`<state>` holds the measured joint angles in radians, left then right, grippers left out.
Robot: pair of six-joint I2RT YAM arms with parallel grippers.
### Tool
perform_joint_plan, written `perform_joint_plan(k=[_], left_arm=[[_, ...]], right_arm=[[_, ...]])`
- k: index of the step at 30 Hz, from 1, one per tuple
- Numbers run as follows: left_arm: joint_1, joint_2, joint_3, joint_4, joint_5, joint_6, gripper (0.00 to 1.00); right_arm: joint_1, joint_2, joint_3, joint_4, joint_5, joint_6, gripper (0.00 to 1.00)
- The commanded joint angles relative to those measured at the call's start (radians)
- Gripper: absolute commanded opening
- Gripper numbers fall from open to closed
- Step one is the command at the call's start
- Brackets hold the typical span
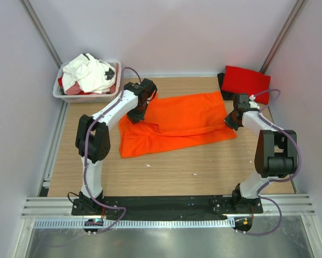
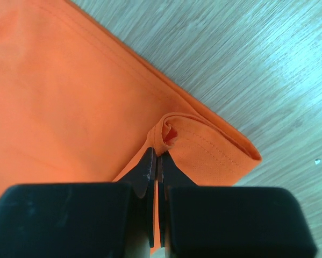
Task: Fold and stack the t-shirts
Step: Fold the tshirt
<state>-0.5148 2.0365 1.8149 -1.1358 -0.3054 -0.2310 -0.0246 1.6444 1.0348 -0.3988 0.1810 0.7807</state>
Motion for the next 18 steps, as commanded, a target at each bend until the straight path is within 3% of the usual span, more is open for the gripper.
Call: perform_joint_plan(k=[1, 6, 13, 14, 15, 16, 18], left_arm=[[0.024, 0.020, 0.053, 0.007, -0.032, 0.013, 0.00], [0.044, 0.040, 0.064, 0.034, -0.034, 0.013, 0.00], [0.059, 0.160, 0.217, 0.010, -0.080, 0.016, 0.01], [0.061, 0.183, 0.247, -0.005, -0.087, 0.016, 0.02], [0.064, 0.214, 0.279, -0.039, -0.087, 0.013, 0.11], [0.064, 0.228, 0.314, -0.063, -0.090, 0.003, 0.17], [0.064, 0.220, 0.395, -0.111, -0.101, -0.016, 0.34]], right_arm=[[-0.020, 0.026, 0.041, 0.037, 0.009, -0.009, 0.01], [-0.029, 0.071, 0.041, 0.064, -0.014, -0.017, 0.02], [-0.040, 0.130, 0.090, 0.061, -0.035, -0.014, 0.26], [-0.046, 0.137, 0.123, 0.036, -0.035, -0.014, 0.33], [-0.057, 0.140, 0.143, 0.023, -0.037, -0.014, 0.41], [-0.061, 0.138, 0.162, 0.011, -0.037, -0.017, 0.59], [-0.080, 0.129, 0.235, -0.050, -0.003, -0.034, 0.74]])
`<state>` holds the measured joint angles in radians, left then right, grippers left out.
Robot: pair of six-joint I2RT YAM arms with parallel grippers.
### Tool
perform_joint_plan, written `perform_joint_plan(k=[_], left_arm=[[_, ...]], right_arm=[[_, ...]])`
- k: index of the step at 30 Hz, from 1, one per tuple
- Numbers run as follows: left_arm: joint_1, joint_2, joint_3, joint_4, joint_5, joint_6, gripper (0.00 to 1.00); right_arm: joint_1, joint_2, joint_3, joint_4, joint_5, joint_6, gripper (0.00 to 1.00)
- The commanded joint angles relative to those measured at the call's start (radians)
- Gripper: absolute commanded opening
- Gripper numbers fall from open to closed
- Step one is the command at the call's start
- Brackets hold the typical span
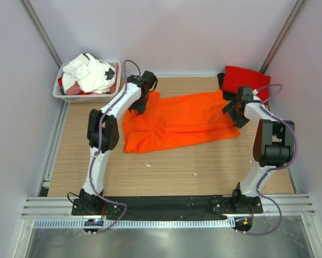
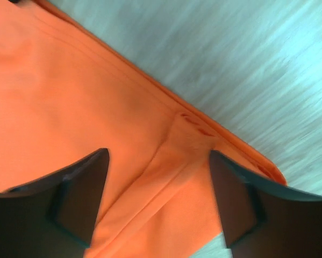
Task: Fold and stack the t-shirts
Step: Fold the tshirt
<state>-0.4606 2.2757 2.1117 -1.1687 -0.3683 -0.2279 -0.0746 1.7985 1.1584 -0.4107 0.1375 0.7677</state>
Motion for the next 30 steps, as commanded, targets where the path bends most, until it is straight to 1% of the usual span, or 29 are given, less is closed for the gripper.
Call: perform_joint_plan(k=[1, 3, 4, 6, 7, 8, 9, 10, 11, 12, 13, 14, 16, 17, 20, 21, 24, 27, 30], left_arm=[[0.008, -0.036, 0.112, -0.086, -0.037, -0.034, 0.41], [0.005, -0.096, 0.088, -0.076, -0.038, -0.054, 0.54], [0.004, -0.164, 0.036, -0.068, -0.043, -0.073, 0.57], [-0.007, -0.253, -0.042, -0.030, -0.058, -0.094, 0.61], [-0.012, -0.345, -0.144, -0.008, -0.055, -0.108, 0.62], [-0.019, -0.391, -0.203, 0.047, -0.043, -0.143, 0.62], [-0.024, -0.431, -0.261, 0.075, 0.004, -0.163, 0.62], [-0.030, -0.479, -0.377, 0.107, 0.032, -0.183, 0.62], [-0.044, -0.552, -0.439, 0.179, 0.054, -0.201, 0.62], [-0.052, -0.591, -0.499, 0.219, 0.078, -0.241, 0.63], [-0.061, -0.619, -0.612, 0.263, 0.132, -0.254, 0.63], [-0.070, -0.663, -0.662, 0.346, 0.158, -0.287, 0.63], [-0.073, -0.683, -0.766, 0.403, 0.207, -0.320, 0.62], [-0.075, -0.688, -0.791, 0.450, 0.242, -0.332, 0.61], [-0.076, -0.683, -0.864, 0.538, 0.285, -0.369, 0.60], [-0.076, -0.668, -0.874, 0.552, 0.292, -0.384, 0.59], [-0.079, -0.630, -0.912, 0.612, 0.318, -0.401, 0.58], [-0.079, -0.581, -0.935, 0.650, 0.322, -0.412, 0.56], [-0.079, -0.545, -0.950, 0.655, 0.309, -0.407, 0.54]], right_arm=[[-0.034, -0.042, 0.136, -0.080, 0.056, -0.027, 0.84], [-0.045, -0.076, 0.184, -0.109, 0.091, -0.051, 0.88], [-0.045, -0.126, 0.190, -0.123, 0.100, -0.063, 0.90], [-0.045, -0.183, 0.160, -0.119, 0.108, -0.091, 0.90], [-0.045, -0.252, 0.138, -0.108, 0.094, -0.099, 0.90], [-0.045, -0.284, 0.082, -0.087, 0.080, -0.106, 0.90], [-0.045, -0.319, 0.051, -0.076, 0.068, -0.116, 0.90], [-0.044, -0.347, 0.017, -0.065, 0.053, -0.123, 0.90], [-0.045, -0.405, -0.055, -0.036, 0.000, -0.131, 0.90], [-0.044, -0.433, -0.096, -0.008, -0.036, -0.139, 0.89], [-0.042, -0.456, -0.136, 0.022, -0.076, -0.146, 0.86], [-0.040, -0.493, -0.208, 0.082, -0.125, -0.151, 0.85], [-0.039, -0.504, -0.258, 0.128, -0.212, -0.159, 0.82], [-0.040, -0.492, -0.279, 0.150, -0.270, -0.171, 0.81], [-0.040, -0.449, -0.286, 0.205, -0.370, -0.203, 0.76], [-0.040, -0.406, -0.281, 0.210, -0.416, -0.208, 0.75], [-0.039, -0.313, -0.259, 0.230, -0.470, -0.237, 0.72], [-0.039, -0.243, -0.243, 0.224, -0.460, -0.240, 0.71], [-0.037, -0.197, -0.279, 0.257, -0.464, -0.225, 0.70]])
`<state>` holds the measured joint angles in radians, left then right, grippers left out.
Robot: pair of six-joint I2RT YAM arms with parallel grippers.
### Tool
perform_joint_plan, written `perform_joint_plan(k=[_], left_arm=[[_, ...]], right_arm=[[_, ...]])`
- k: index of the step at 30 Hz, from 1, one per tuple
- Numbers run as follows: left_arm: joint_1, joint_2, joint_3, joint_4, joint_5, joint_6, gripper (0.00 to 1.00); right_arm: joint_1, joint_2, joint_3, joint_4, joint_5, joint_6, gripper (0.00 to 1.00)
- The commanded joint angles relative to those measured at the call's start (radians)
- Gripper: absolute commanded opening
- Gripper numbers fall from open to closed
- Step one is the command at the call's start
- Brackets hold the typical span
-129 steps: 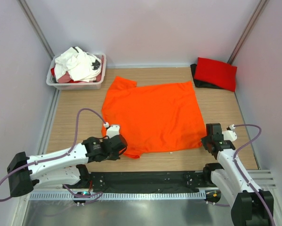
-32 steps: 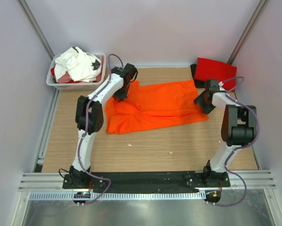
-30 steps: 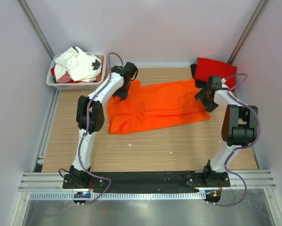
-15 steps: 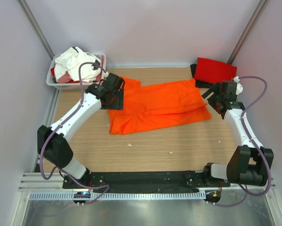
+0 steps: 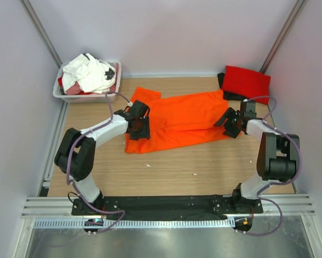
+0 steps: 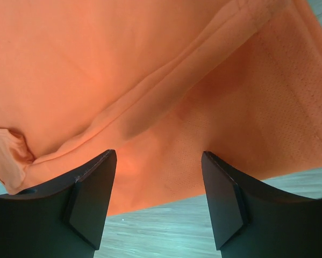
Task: Fold and stack the t-shirts
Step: Fold the tshirt
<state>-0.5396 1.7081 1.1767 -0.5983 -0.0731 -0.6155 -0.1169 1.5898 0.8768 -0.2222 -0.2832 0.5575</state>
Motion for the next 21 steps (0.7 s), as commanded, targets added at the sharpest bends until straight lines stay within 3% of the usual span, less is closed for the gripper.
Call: perform_joint_plan(k=[1, 7, 14, 21], left_arm=[[0.000, 0.036, -0.020, 0.083, 0.010, -0.015, 0.54], [0.000, 0.021, -0.077, 0.039, -0.072, 0.008, 0.53], [0.006, -0.048, -0.163, -0.032, -0.184, 0.006, 0.54], [-0.005, -0.154, -0.111, -0.135, -0.228, 0.023, 0.54]], right_arm=[[0.008, 0.013, -0.008, 0.073, -0.030, -0.013, 0.70], [0.020, -0.051, -0.100, -0.004, 0.056, 0.024, 0.70], [0.101, -0.313, -0.317, -0.087, 0.085, 0.128, 0.74], [0.249, -0.524, -0.222, -0.273, 0.237, 0.162, 0.78]])
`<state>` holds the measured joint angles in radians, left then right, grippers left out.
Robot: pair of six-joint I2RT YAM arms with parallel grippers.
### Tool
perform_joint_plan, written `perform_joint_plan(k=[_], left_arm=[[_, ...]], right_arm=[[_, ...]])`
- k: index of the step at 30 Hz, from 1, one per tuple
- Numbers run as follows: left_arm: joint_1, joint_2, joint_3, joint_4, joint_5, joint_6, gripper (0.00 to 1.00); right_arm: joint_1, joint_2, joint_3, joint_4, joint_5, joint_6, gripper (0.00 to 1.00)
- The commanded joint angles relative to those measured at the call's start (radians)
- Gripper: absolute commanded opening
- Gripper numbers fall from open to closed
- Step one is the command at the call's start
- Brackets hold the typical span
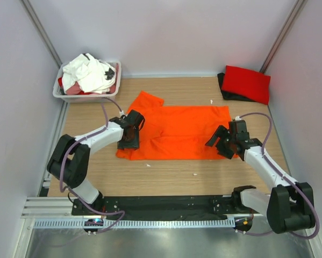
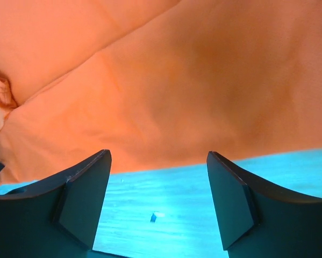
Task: Fold and stack the t-shirts
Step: Fold the tshirt
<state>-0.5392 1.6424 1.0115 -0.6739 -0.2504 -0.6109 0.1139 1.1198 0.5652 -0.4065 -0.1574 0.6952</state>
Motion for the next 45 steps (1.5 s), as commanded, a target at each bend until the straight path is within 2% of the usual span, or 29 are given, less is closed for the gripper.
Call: perform_joint_plan(k=[1, 6, 8, 12, 13, 15, 16, 19, 20, 21, 22, 25, 27, 28, 30, 32, 34, 42, 45], left_arm=[[-0.014, -0.102, 0.070, -0.093, -0.059, 0.029, 0.55], [-0.024, -0.165, 0.183, -0.161, -0.110, 0.077, 0.60], [-0.024, -0.173, 0.216, -0.150, -0.115, 0.109, 0.66], [0.004, -0.086, 0.384, -0.124, -0.106, 0.181, 0.73], [0.018, -0.057, 0.491, -0.127, -0.089, 0.197, 0.74], [0.066, 0.055, 0.603, -0.145, -0.067, 0.230, 0.74], [0.082, 0.091, 0.722, -0.145, -0.055, 0.243, 0.74], [0.136, 0.255, 0.866, -0.118, 0.017, 0.298, 0.73], [0.159, 0.333, 0.945, -0.098, 0.069, 0.331, 0.72], [0.168, 0.380, 0.984, -0.095, 0.089, 0.332, 0.72], [0.179, 0.422, 1.022, -0.093, 0.114, 0.356, 0.70], [0.211, 0.569, 1.151, -0.087, 0.166, 0.385, 0.69], [0.229, 0.632, 1.217, -0.067, 0.204, 0.396, 0.69], [0.231, 0.692, 1.243, -0.067, 0.212, 0.408, 0.69], [0.237, 0.740, 1.317, -0.067, 0.230, 0.424, 0.69], [0.239, 0.792, 1.348, -0.058, 0.237, 0.442, 0.70], [0.240, 0.826, 1.374, -0.044, 0.244, 0.457, 0.71], [0.255, 0.907, 1.403, 0.028, 0.217, 0.479, 0.76], [0.260, 0.938, 1.417, 0.054, 0.232, 0.481, 0.79]], right_arm=[[0.026, -0.058, 0.143, -0.124, 0.125, 0.017, 0.78], [0.026, -0.031, 0.254, -0.143, 0.145, -0.023, 0.79], [0.027, 0.007, 0.283, -0.124, 0.131, -0.033, 0.79], [0.043, 0.006, 0.259, -0.045, 0.111, -0.022, 0.78], [0.053, -0.017, 0.204, 0.021, 0.120, -0.013, 0.79], [0.087, -0.125, 0.130, 0.110, 0.102, 0.015, 0.79], [0.098, -0.162, 0.063, 0.177, 0.098, 0.030, 0.79], [0.141, -0.250, -0.058, 0.286, 0.049, 0.072, 0.82], [0.147, -0.277, -0.095, 0.384, -0.038, 0.105, 0.82], [0.153, -0.278, -0.140, 0.385, -0.078, 0.127, 0.82], [0.158, -0.305, -0.248, 0.531, -0.121, 0.154, 0.82], [0.190, -0.394, -0.423, 0.756, -0.223, 0.193, 0.82], [0.208, -0.455, -0.456, 0.723, -0.223, 0.150, 0.82], [0.214, -0.541, -0.481, 0.653, -0.205, 0.092, 0.82], [0.214, -0.633, -0.508, 0.612, -0.200, 0.081, 0.85], [0.214, -0.740, -0.537, 0.620, -0.205, 0.089, 0.88], [0.214, -0.764, -0.556, 0.609, -0.180, 0.099, 0.91], [0.214, -0.548, -0.553, 0.753, -0.218, 0.099, 0.91], [0.214, -0.520, -0.551, 0.773, -0.225, 0.099, 0.91]])
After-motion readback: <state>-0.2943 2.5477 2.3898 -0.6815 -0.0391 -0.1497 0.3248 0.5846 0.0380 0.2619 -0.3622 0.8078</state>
